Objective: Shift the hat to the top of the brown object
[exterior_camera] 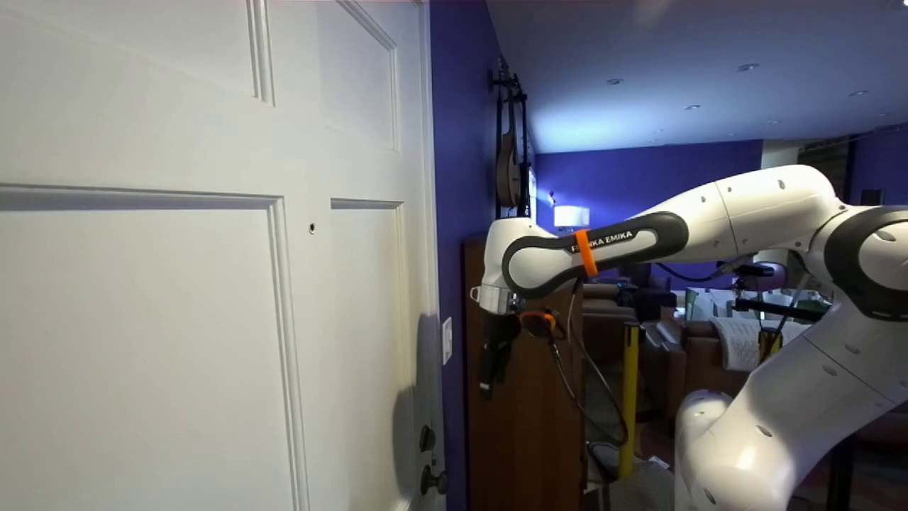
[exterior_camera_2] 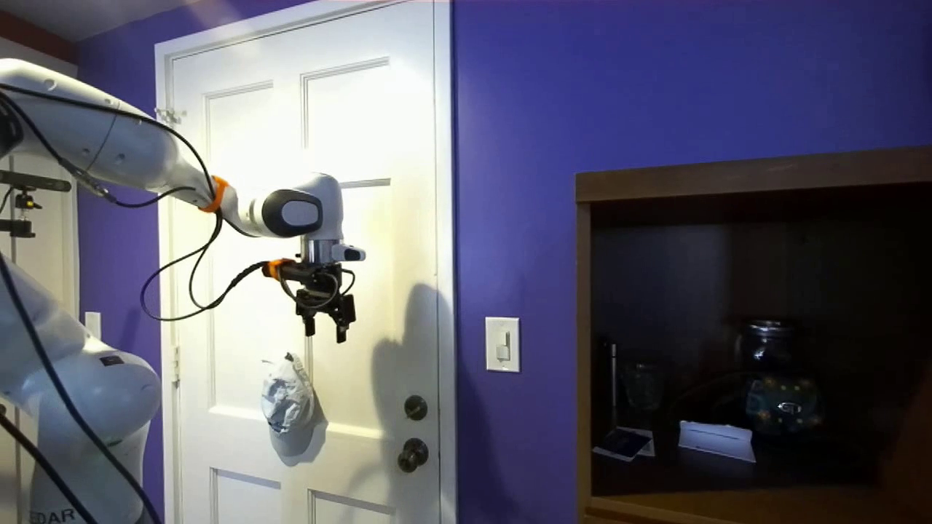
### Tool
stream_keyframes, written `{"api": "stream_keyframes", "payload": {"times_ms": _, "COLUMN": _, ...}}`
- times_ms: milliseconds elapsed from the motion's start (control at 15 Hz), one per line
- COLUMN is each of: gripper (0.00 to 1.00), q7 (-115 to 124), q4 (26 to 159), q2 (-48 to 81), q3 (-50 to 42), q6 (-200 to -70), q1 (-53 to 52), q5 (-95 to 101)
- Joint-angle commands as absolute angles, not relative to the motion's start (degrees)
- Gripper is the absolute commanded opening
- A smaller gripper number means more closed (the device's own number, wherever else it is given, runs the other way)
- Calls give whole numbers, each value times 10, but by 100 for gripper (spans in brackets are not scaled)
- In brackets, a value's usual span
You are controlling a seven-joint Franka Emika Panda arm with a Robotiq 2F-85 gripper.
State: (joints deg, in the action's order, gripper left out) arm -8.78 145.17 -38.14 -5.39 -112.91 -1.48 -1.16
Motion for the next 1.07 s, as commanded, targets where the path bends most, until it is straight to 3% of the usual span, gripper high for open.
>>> {"api": "stream_keyframes", "payload": {"times_ms": 0, "gripper": 100, "q7": -86, "q4": 1445, "q2": -331, "q3": -27, "q6": -1177, "q1": -62, "q5": -73}}
{"api": "stream_keyframes", "payload": {"times_ms": 333, "gripper": 100, "q7": -110, "q4": 1487, "q2": -306, "q3": -15, "q6": -1247, "q1": -104, "q5": -151}}
{"api": "stream_keyframes", "payload": {"times_ms": 1000, "gripper": 100, "q7": -93, "q4": 1467, "q2": -305, "q3": -7, "q6": -1216, "q1": -86, "q5": -123}}
